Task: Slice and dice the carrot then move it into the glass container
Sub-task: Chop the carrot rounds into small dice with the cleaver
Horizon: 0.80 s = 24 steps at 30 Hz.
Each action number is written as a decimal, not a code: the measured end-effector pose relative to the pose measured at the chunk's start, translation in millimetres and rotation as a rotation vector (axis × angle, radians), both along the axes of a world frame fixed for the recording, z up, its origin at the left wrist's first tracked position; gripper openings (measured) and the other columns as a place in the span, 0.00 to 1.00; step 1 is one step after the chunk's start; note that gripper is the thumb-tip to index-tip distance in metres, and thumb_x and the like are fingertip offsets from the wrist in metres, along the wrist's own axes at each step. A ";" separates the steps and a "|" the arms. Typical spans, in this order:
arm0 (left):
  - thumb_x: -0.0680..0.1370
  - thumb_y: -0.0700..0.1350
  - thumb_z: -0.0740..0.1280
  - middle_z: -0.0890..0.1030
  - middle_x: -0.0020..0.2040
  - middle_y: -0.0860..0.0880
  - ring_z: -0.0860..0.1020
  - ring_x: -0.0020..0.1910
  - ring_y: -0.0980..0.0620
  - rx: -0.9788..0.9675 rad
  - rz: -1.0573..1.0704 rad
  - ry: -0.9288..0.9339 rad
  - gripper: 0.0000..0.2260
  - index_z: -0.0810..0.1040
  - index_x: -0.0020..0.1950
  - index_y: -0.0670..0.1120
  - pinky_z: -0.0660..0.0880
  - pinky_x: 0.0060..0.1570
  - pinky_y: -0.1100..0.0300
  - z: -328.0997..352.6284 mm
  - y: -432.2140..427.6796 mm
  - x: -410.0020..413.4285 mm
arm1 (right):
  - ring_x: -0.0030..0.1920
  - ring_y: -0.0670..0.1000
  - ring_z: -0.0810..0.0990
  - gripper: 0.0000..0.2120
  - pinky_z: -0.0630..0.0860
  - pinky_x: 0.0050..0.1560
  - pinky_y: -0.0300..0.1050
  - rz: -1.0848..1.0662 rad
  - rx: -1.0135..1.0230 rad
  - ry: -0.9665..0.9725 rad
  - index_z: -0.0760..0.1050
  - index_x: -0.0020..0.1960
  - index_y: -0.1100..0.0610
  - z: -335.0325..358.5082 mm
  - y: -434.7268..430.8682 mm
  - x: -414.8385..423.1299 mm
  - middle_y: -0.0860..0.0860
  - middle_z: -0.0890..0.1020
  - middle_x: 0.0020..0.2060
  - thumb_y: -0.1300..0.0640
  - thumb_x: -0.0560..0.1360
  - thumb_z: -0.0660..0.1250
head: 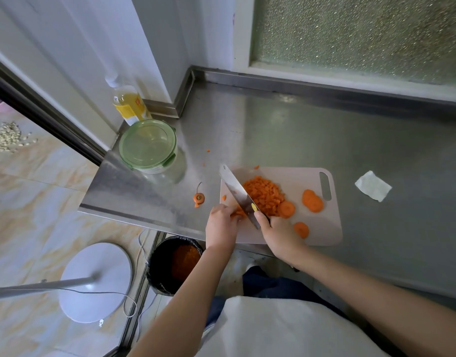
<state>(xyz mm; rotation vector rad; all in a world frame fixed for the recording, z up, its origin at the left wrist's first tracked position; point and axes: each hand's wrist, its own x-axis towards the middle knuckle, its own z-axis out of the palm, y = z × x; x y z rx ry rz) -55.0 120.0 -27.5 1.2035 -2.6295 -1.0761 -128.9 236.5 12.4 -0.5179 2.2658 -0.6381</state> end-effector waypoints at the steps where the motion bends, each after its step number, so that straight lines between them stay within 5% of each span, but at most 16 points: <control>1: 0.77 0.40 0.65 0.78 0.49 0.42 0.74 0.50 0.46 -0.001 0.001 -0.002 0.08 0.82 0.50 0.38 0.67 0.43 0.62 -0.3 0.0 -0.2 | 0.43 0.56 0.77 0.27 0.68 0.42 0.44 0.001 0.001 0.008 0.72 0.38 0.60 0.4 -0.8 0.1 0.55 0.76 0.35 0.41 0.81 0.49; 8: 0.74 0.42 0.67 0.78 0.42 0.47 0.74 0.42 0.50 0.028 0.012 0.064 0.05 0.80 0.46 0.42 0.63 0.34 0.69 4.0 -0.7 1.7 | 0.41 0.54 0.76 0.27 0.67 0.41 0.43 0.039 0.023 0.023 0.73 0.39 0.60 3.5 -3.6 -1.6 0.54 0.76 0.34 0.41 0.81 0.49; 12: 0.74 0.42 0.68 0.79 0.45 0.49 0.75 0.44 0.51 0.011 0.000 0.129 0.06 0.80 0.50 0.45 0.65 0.39 0.68 7.7 2.3 2.6 | 0.38 0.53 0.75 0.26 0.66 0.39 0.43 0.048 0.018 0.009 0.68 0.32 0.56 3.4 -3.7 -1.5 0.51 0.72 0.29 0.41 0.81 0.49; 24: 0.74 0.39 0.68 0.74 0.45 0.48 0.73 0.44 0.48 -0.017 -0.011 0.137 0.04 0.77 0.47 0.40 0.69 0.41 0.61 -3.6 2.2 6.2 | 0.34 0.52 0.72 0.26 0.61 0.29 0.40 -0.007 -0.005 -0.012 0.68 0.32 0.57 7.5 -7.5 -9.1 0.52 0.72 0.29 0.42 0.81 0.50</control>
